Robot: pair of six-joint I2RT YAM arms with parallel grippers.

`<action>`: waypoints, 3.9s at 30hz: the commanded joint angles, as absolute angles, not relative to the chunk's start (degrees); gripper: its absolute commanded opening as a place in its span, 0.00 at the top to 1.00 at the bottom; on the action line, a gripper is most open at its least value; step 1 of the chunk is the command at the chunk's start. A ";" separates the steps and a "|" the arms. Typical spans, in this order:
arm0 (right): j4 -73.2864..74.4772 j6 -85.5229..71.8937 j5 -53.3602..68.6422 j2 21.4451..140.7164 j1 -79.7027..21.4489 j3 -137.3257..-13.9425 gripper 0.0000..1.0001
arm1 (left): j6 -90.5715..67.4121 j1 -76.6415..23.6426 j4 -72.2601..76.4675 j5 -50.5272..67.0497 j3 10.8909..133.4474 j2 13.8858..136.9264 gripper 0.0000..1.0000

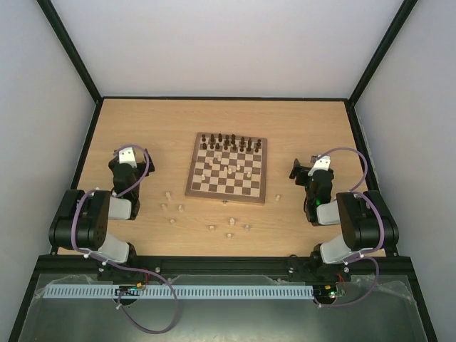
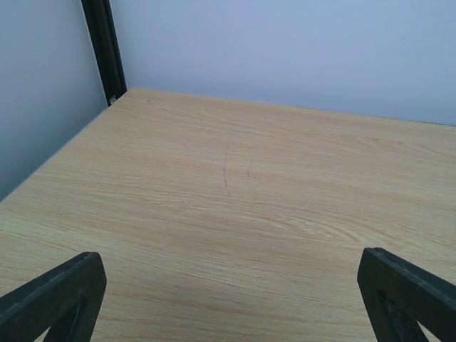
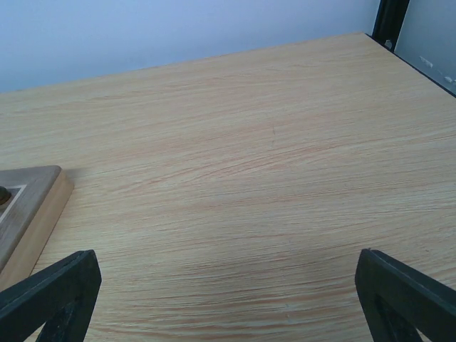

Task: Set up the chess pieces on the board
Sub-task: Adjust the chessboard at the center of the board.

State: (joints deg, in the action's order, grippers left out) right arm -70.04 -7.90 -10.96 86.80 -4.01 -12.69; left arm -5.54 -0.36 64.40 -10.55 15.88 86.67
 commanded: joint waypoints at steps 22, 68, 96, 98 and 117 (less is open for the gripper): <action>-47.10 -12.93 -18.00 75.46 -3.87 -22.26 0.01 | -5.17 -5.34 54.86 -22.73 18.56 78.74 0.00; 23.41 -28.70 -17.66 77.27 -32.87 -59.01 0.25 | -30.93 -20.67 -10.98 -2.75 50.72 64.89 0.01; 18.55 -25.52 -12.89 95.04 -36.28 -65.40 0.54 | -32.60 -25.00 -7.99 -9.02 43.73 70.60 0.00; 18.93 -25.33 -13.16 96.50 -36.67 -66.59 0.57 | -32.56 -25.09 -8.33 -9.81 43.75 71.62 0.01; 16.99 -27.71 -15.25 84.25 -32.72 -54.86 0.48 | -35.45 -25.05 -2.76 -14.43 43.21 83.60 0.13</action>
State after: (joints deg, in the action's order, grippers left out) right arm 16.53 -27.03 -17.04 86.39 -35.57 -58.67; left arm -35.18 -24.84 -4.45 -12.56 43.40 81.84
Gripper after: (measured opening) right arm 0.530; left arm 0.917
